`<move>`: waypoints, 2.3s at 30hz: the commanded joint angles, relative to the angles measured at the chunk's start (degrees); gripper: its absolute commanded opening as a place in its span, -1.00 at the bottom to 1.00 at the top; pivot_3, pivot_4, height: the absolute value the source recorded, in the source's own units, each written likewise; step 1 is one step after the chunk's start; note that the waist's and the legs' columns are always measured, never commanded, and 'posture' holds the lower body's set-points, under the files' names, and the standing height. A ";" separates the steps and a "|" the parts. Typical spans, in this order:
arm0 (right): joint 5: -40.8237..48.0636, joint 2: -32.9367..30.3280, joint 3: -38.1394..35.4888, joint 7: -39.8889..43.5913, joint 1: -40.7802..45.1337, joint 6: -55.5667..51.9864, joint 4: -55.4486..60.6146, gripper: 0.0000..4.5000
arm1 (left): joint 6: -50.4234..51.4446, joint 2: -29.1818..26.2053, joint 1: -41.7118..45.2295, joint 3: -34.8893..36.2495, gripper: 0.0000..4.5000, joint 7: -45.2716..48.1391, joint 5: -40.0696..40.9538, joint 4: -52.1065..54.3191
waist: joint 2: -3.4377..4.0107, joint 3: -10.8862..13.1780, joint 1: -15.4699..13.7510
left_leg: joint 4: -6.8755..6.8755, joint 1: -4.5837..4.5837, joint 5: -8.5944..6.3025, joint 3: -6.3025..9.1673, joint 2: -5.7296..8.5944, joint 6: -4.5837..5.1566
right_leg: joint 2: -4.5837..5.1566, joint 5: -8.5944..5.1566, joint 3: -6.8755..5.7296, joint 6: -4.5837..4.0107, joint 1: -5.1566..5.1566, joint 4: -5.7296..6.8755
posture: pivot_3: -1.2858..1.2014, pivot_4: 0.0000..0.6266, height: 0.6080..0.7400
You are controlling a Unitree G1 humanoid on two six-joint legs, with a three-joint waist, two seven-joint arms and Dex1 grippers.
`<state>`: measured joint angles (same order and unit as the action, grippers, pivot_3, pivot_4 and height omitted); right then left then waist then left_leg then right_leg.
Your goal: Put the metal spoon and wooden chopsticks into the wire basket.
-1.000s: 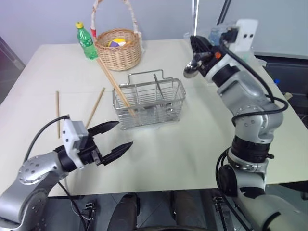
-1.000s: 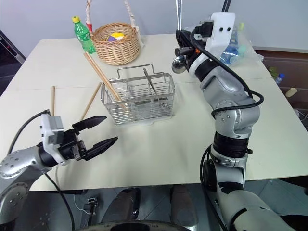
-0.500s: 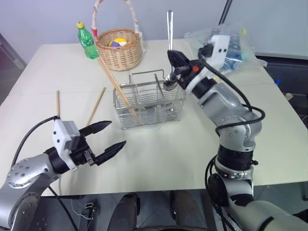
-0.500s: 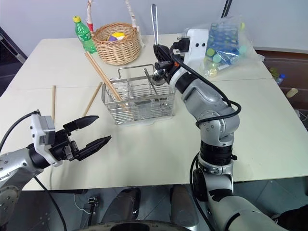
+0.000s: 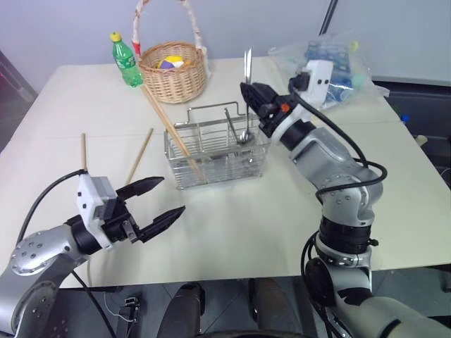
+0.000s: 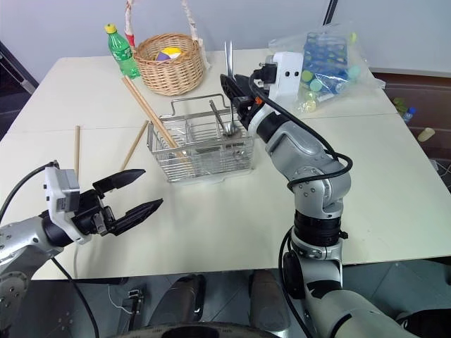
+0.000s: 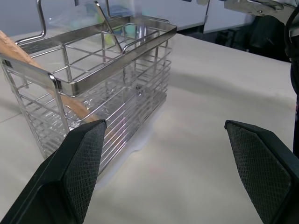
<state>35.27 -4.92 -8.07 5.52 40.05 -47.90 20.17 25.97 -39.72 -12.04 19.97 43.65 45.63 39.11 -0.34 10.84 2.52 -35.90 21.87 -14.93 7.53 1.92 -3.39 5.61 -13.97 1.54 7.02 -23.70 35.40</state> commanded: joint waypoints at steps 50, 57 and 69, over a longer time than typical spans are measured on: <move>3.05 -34.92 -7.86 38.65 -43.14 19.47 20.52 0.98 | -17.18 14.41 12.67 -2.76 0.89 -11.82 -24.24 -38.39 | -0.22 -0.09 -2.02 | -0.22 0.18 -0.02 0.02 0.01 0.03 | 0.01 0.08 -0.08 0.17 0.14 -0.26 | 0.03 -0.52 1.00; -2.86 -33.98 -2.49 39.65 -44.41 25.89 19.10 0.98 | -16.60 17.04 15.13 -2.41 0.89 -17.51 -24.65 -35.25 | -0.24 -0.10 -1.86 | -0.20 0.12 -0.02 0.02 0.01 0.02 | 0.01 0.11 -0.08 0.22 0.14 -0.23 | 0.03 -0.52 1.00; -5.72 -36.77 -0.77 45.24 -43.18 30.65 15.64 0.98 | -5.86 17.39 27.45 -2.86 0.89 -35.26 -33.99 -34.90 | -0.31 -0.10 -1.79 | -0.21 -0.03 -0.01 0.04 0.03 0.02 | 0.01 0.15 -0.08 0.30 0.28 -0.20 | 0.03 -0.52 1.00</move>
<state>29.47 -41.35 -8.69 50.55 -4.02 -18.24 34.94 16.74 -22.28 14.27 16.48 10.62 11.83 3.37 -0.65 10.74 0.73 -36.11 21.82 -14.94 7.57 1.95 -3.38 5.63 -13.82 1.46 7.33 -23.41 35.22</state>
